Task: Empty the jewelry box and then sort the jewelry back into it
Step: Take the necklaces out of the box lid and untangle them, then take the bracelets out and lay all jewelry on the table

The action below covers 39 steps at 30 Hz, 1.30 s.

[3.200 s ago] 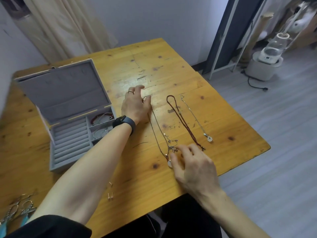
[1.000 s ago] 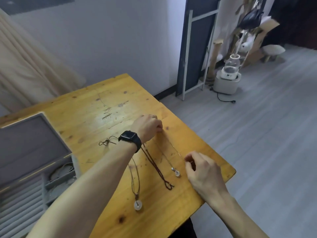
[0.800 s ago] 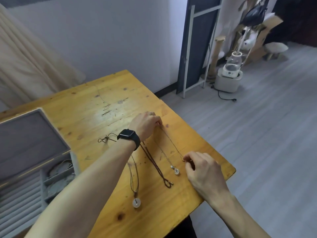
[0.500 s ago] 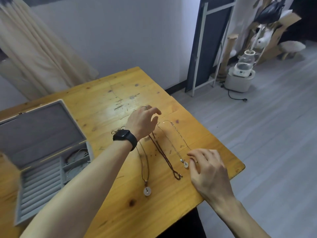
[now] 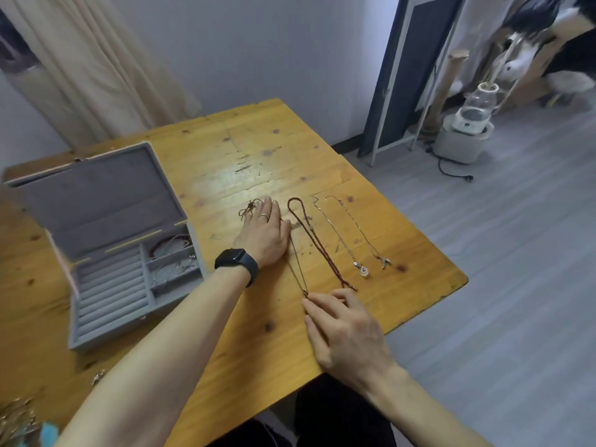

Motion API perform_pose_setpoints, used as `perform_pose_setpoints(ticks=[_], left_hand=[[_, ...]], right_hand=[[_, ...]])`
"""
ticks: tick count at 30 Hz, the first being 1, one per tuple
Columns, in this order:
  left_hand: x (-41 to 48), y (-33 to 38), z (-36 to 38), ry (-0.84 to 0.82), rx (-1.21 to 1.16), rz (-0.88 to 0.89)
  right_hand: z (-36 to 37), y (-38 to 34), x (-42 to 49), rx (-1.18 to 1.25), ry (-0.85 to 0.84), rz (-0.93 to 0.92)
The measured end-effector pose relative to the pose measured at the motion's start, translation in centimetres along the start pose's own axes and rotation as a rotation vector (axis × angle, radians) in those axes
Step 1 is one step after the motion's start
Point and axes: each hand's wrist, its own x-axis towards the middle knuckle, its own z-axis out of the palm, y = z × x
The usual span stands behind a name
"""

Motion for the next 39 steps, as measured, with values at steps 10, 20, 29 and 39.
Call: perform_pose_setpoints(ticks=[10, 20, 29, 39], left_hand=[[1.3, 0.7, -0.5, 0.034, -0.012, 0.045], [-4.4, -0.8, -2.9, 0.186, -0.209, 0.058], [-15.4, -5.2, -3.3, 0.425, -0.336, -0.004], [-19.8, -14.7, -4.2, 0.552, -0.266, -0.233]], right_hand=[[-0.6, 0.9, -0.2, 0.009, -0.031, 0.036], [-1.5, -0.1, 0.2, 0.049, -0.072, 0.049], [-0.9, -6.6, 4.7, 0.078, -0.077, 0.005], [3.1, -12.8, 11.7, 0.16, -0.157, -0.052]])
